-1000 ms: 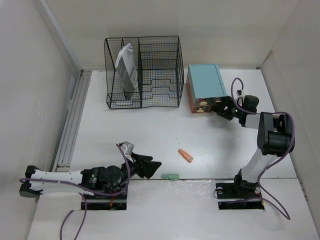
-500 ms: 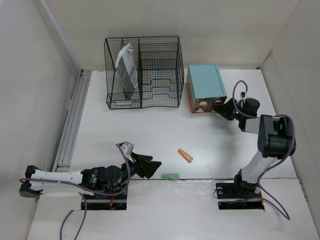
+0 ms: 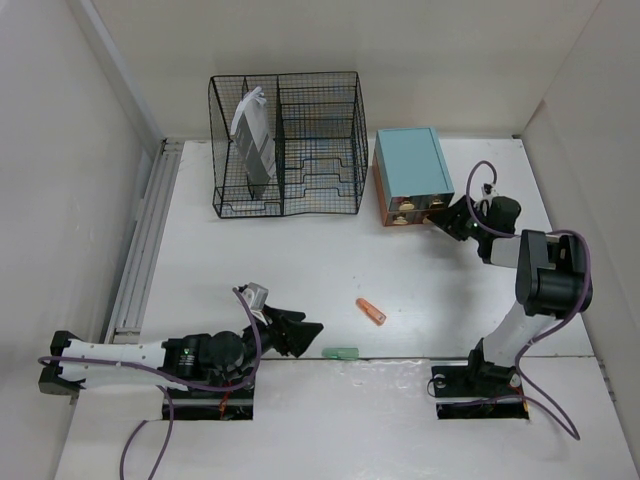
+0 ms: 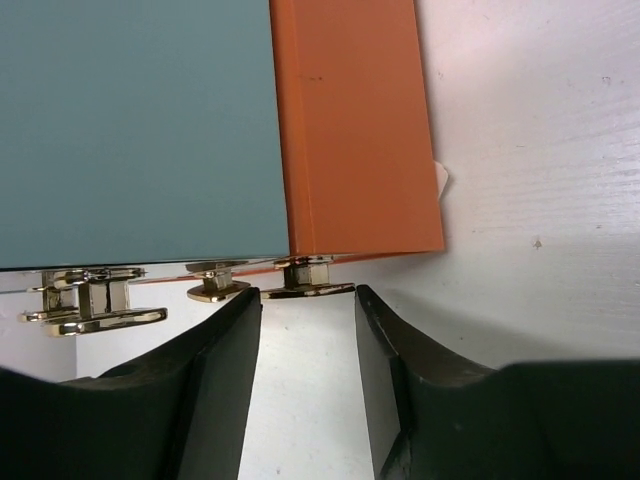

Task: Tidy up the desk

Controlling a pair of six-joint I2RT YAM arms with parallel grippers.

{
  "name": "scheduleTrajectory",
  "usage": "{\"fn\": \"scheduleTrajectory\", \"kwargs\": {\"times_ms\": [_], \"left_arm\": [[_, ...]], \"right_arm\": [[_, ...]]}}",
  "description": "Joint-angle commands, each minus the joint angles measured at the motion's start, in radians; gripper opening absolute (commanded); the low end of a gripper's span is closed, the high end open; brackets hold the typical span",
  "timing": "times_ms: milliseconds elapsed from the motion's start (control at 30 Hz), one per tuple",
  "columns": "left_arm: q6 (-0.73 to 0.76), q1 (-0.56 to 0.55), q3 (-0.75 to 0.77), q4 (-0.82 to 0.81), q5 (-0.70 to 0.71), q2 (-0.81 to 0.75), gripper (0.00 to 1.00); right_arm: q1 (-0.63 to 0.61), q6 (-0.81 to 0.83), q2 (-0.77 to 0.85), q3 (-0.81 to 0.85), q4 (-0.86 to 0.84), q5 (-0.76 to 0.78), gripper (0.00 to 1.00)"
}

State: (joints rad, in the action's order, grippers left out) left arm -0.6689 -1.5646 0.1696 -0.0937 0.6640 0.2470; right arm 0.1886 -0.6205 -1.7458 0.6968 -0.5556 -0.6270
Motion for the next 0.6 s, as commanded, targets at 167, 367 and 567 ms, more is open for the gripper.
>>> {"fn": "scheduleTrajectory", "kwargs": {"times_ms": [167, 367, 567], "left_arm": [[0.019, -0.005, 0.016, -0.038, 0.014, 0.003, 0.62], [0.028, -0.005, 0.016, -0.047, 0.014, 0.003, 0.62], [0.028, -0.005, 0.016, -0.047, 0.014, 0.003, 0.62]], "right_arm": [[-0.005, -0.011, -0.037, 0.018, -0.069, -0.027, 0.49], [-0.023, -0.022, -0.055, 0.027, -0.081, -0.027, 0.49], [-0.032, -0.059, -0.087, 0.027, -0.142, -0.039, 0.52]]}}
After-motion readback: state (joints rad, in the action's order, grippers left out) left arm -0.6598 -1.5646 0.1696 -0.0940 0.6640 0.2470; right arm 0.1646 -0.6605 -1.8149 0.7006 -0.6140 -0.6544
